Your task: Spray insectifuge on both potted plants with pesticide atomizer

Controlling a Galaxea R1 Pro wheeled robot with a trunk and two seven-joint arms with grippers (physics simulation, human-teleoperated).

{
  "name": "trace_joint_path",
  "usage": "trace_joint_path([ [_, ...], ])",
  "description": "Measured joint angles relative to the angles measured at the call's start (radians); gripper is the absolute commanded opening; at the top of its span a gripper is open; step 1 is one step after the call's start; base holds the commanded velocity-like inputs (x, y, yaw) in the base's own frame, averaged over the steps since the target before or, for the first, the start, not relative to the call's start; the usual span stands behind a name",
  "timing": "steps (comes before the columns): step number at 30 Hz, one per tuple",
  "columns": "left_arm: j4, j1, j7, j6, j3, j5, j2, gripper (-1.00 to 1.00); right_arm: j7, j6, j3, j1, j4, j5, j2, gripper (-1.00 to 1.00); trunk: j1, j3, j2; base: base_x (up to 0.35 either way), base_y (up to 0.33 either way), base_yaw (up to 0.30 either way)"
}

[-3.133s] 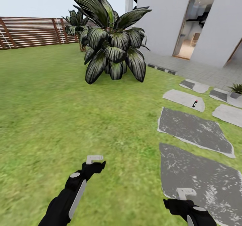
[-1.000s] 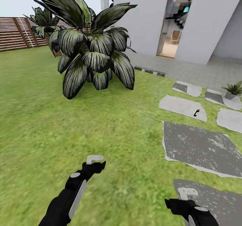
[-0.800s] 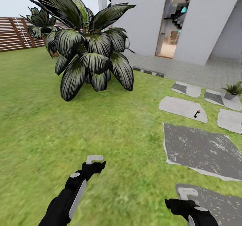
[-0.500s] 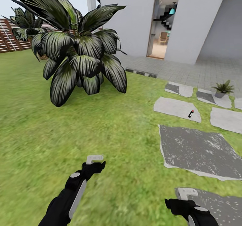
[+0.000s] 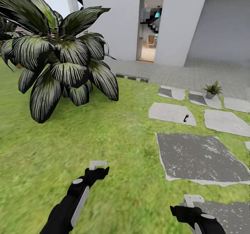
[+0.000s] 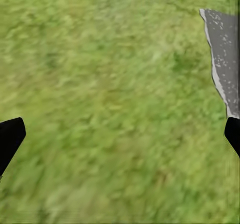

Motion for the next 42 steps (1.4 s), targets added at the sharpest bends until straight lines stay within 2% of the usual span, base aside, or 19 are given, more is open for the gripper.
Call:
trace_joint_path([
  [11, 0.000, 0.000, 0.000, 0.000, 0.001, 0.000, 0.000, 1.00, 0.000, 0.000, 0.000, 0.000, 0.000, 0.000, 0.000, 1.00, 0.000, 0.010, 0.000, 0.324, 0.169, -0.240],
  [23, 0.000, 0.000, 0.001, 0.000, 0.001, 0.000, 0.000, 1.00, 0.001, 0.000, 0.000, 0.000, 0.000, 0.000, -0.002, 1.00, 0.000, 0.013, 0.000, 0.310, 0.216, -0.050],
  [42, 0.000, 0.000, 0.001, 0.000, 0.002, 0.000, 0.000, 1.00, 0.001, 0.000, 0.000, 0.000, 0.000, 0.000, 0.000, 1.00, 0.000, 0.031, 0.000, 0.304, 0.222, -0.231],
])
